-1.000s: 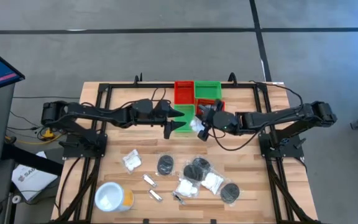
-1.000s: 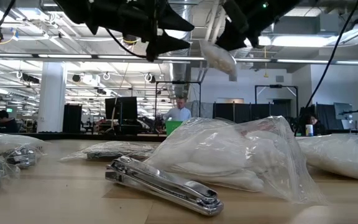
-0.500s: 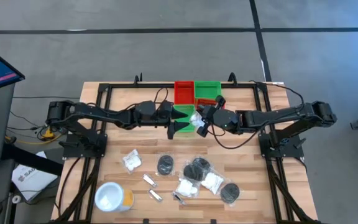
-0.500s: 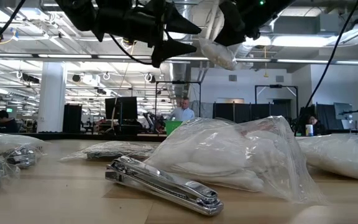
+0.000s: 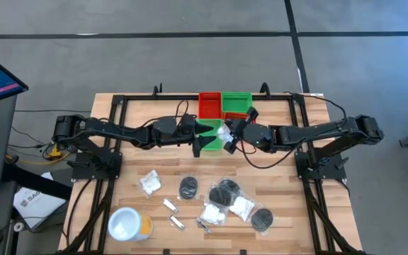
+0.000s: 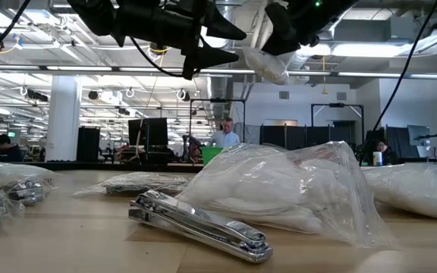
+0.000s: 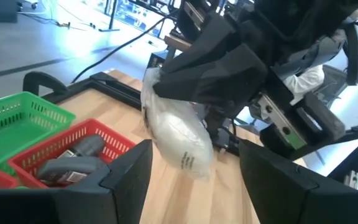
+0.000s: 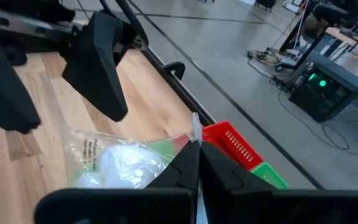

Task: Pick & Place Travel size toiletries
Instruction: Put the white cotton pack into the left green bin

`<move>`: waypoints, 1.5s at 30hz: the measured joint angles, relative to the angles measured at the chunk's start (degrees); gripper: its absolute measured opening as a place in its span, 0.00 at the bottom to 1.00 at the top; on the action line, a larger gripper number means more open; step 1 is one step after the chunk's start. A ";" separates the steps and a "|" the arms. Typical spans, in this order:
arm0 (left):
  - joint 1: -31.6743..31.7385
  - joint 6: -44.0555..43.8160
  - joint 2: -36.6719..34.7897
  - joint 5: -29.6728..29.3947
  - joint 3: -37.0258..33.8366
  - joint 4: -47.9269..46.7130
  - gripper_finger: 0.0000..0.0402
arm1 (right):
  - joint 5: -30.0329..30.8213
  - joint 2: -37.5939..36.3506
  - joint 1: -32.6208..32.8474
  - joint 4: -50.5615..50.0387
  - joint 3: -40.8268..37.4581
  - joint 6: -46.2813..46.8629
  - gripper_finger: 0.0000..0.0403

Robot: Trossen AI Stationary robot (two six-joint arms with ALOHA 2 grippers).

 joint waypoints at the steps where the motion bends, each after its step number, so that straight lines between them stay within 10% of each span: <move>1: 0.00 0.00 0.00 -0.04 0.00 0.02 0.57 | -0.01 0.00 0.00 0.69 0.00 -0.13 0.00; 45: 0.22 -0.10 8.13 -1.21 0.02 15.44 0.52 | 1.06 0.02 -0.37 3.23 0.00 -1.61 0.00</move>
